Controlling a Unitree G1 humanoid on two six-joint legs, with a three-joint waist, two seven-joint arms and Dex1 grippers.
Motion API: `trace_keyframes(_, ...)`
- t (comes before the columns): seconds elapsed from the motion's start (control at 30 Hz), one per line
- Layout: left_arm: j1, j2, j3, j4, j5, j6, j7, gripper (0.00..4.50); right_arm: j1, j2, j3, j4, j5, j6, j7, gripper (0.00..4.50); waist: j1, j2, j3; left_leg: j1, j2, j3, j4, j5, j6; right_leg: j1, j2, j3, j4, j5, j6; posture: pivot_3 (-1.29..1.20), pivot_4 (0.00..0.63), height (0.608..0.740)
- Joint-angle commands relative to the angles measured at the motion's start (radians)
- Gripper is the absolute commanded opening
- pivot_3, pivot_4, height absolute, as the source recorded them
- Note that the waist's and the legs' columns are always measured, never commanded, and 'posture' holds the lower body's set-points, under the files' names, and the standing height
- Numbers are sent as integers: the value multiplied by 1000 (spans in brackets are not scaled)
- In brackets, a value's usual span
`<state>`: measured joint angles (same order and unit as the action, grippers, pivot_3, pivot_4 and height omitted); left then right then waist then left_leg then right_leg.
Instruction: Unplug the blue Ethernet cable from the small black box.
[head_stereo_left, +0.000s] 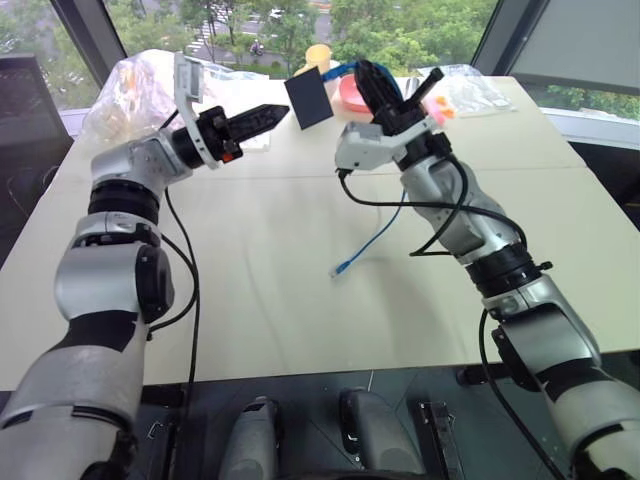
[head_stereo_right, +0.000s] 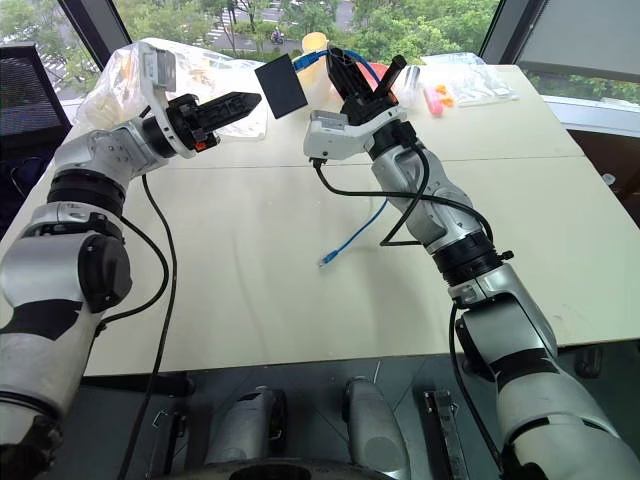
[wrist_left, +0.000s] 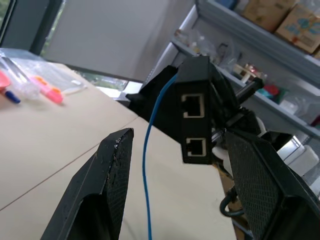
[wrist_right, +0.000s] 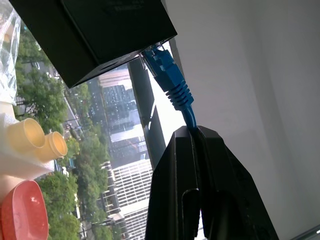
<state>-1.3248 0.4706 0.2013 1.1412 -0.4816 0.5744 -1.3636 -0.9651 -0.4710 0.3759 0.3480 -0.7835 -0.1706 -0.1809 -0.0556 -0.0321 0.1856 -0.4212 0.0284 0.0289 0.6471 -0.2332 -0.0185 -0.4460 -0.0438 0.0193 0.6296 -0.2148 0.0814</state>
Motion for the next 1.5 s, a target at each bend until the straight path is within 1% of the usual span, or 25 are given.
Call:
trace_keyframes(0.03, -47, -1, 29, -17, -12, 20, -38, 3045, -11, 5, -31, -44, -5, 5, -4, 0, 1, 0, 0, 0, 0, 0, 0, 0, 0, 0, 0, 0, 0, 0, 0, 0, 150, 740)
trace_keyframes(0.37, -66, -46, 52, 5, 8, -10, 12, 3045, 9, 19, -31, -72, -8, 21, 3, 0, 10, 0, 0, 0, 0, 0, 0, 0, 0, 0, 0, 0, 0, 0, 0, 0, 150, 740)
trace_keyframes(0.4, -67, -48, 49, 8, 17, -23, 20, 2484, 10, 21, -30, -76, -9, 23, 4, 0, 11, 0, 0, 0, 0, 0, 0, 0, 0, 0, 0, 0, 0, 0, 0, 0, 150, 740)
trace_keyframes(0.47, -68, -48, 46, 12, 26, -36, 19, 1983, 14, 25, -30, -84, -11, 28, 7, 0, 11, 0, 0, 0, 0, 0, 0, 0, 0, 0, 0, 0, 0, 0, 0, 0, 150, 740)
trace_keyframes(0.57, -68, -44, 45, 15, 33, -42, 6, 1042, 25, 25, -32, -101, -12, 32, 13, 0, 12, 0, 0, 0, 0, 0, 0, 0, 0, 0, 0, 0, 0, 0, 0, 0, 150, 740)
trace_keyframes(0.63, -67, -42, 42, 13, 40, -42, -4, 502, 32, 25, -32, -111, -13, 34, 17, 0, 12, 0, 0, 0, 0, 0, 0, 0, 0, 0, 0, 0, 0, 0, 0, 0, 150, 740)
trace_keyframes(0.8, -64, -40, 40, 7, 60, -64, -6, 501, 50, 27, -28, -139, -9, 37, 41, 0, 11, 0, 0, 0, 0, 0, 0, 0, 0, 0, 0, 0, 0, 0, 0, 0, 150, 740)
trace_keyframes(0.9, -63, -32, 30, 7, 85, -111, 1, 501, 85, 24, -43, -170, 51, 31, 117, 0, 12, 0, 0, 0, 0, 0, 0, 0, 0, 0, 0, 0, 0, 0, 0, 0, 150, 740)
trace_keyframes(0.93, -63, -29, 26, 8, 93, -116, -8, 501, 95, 24, -50, -178, 72, 30, 143, 585, 12, 0, 0, 0, 0, 0, 0, 0, 0, 0, 0, 0, 0, 0, 0, 0, 150, 740)
trace_keyframes(0.97, -63, -26, 23, 10, 98, -124, -12, 501, 106, 21, -59, -191, 91, 25, 166, 844, 12, 0, 0, 0, 0, 0, 0, 0, 0, 0, 0, 0, 0, 0, 0, 0, 150, 740)
trace_keyframes(1.0, -63, -18, 21, 11, 103, -129, -18, 501, 133, 9, -75, -226, 130, 21, 211, 1301, 12, 0, 0, 0, 0, 0, 0, 0, 0, 0, 0, 0, 0, 0, 0, 0, 150, 740)
trace_keyframes(1.03, -64, -9, 19, 12, 108, -132, -30, 501, 163, -9, -96, -270, 174, 13, 256, 1824, 12, 0, 0, 0, 0, 0, 0, 0, 0, 0, 0, 0, 0, 0, 0, 0, 150, 740)
trace_keyframes(1.07, -64, 0, 16, 12, 115, -135, -42, 501, 190, -26, -114, -311, 218, 8, 307, 2254, 13, 0, 0, 0, 0, -1, 0, 0, 0, 0, 0, 0, 0, 0, 0, 0, 150, 740)
trace_keyframes(1.13, -63, 16, -6, 11, 138, -146, -79, 501, 259, -38, -152, -413, 414, 69, 494, 3154, 13, 0, 0, -1, 0, -1, 0, 0, 0, 0, 0, -1, 0, 0, 1, 0, 150, 740)
trace_keyframes(1.2, -56, 38, -53, -1, 178, -163, -156, 501, 330, -12, -224, -577, 748, 361, 712, 4088, 13, 0, 0, -1, 0, -1, 1, 0, 0, 0, 0, -1, 0, 1, 1, 0, 150, 740)
trace_keyframes(1.23, -49, 48, -81, -10, 200, -178, -202, 501, 347, -1, -271, -650, 902, 530, 775, 4454, 14, 0, 0, 0, 0, -2, 1, 0, 0, 1, 0, -1, 0, 1, 1, 0, 150, 740)
trace_keyframes(1.27, -22, 69, -143, -59, 184, -183, -231, 501, 344, 7, -351, -717, 1124, 726, 806, 4454, 13, 0, 0, 0, 0, -2, 1, 0, 0, 1, 0, -1, 1, 1, 1, 0, 150, 740)
trace_keyframes(1.3, 15, 99, -220, -131, 139, -172, -246, 501, 317, 6, -445, -749, 1344, 899, 804, 4454, 12, 0, 0, 0, 2, -2, 2, 0, 0, 1, 0, -2, 1, 1, 1, 0, 150, 740)
trace_keyframes(1.33, 52, 132, -291, -211, 73, -142, -251, 501, 276, -13, -533, -749, 1530, 1040, 807, 4454, 11, 0, 0, 0, 3, -2, 2, 0, 0, 1, 0, -2, 2, 1, 1, 0, 150, 740)
trace_keyframes(1.37, 77, 158, -342, -268, 18, -119, -251, 501, 245, -29, -592, -744, 1653, 1135, 799, 4454, 10, 2, 1, 1, 4, -3, 2, 0, 0, 2, 0, -1, 2, 1, 0, 0, 150, 740)
trace_keyframes(1.4, 95, 181, -385, -309, -27, -102, -251, 501, 198, -57, -640, -715, 1736, 1195, 797, 4454, 12, 3, 2, 3, 6, -3, 2, 0, 0, 2, -1, 0, 3, 2, 0, 0, 150, 740)
trace_keyframes(1.43, 114, 206, -426, -348, -67, -104, -251, 501, 140, -92, -670, -669, 1776, 1244, 797, 4454, 14, 3, 2, 3, 6, -3, 2, 0, 0, 2, -2, 0, 3, 2, -1, 0, 150, 740)
trace_keyframes(1.47, 126, 230, -464, -377, -104, -106, -251, 501, 74, -137, -677, -612, 1798, 1303, 808, 4454, 14, 4, 2, 3, 6, -3, 3, 0, 0, 2, -2, 0, 3, 1, -1, 0, 150, 740)
trace_keyframes(1.5, 130, 247, -491, -392, -136, -106, -251, 501, 18, -177, -664, -568, 1791, 1322, 827, 4454, 15, 4, 3, 3, 6, -3, 3, 0, 0, 2, -2, 0, 3, 0, -4, 0, 150, 740)
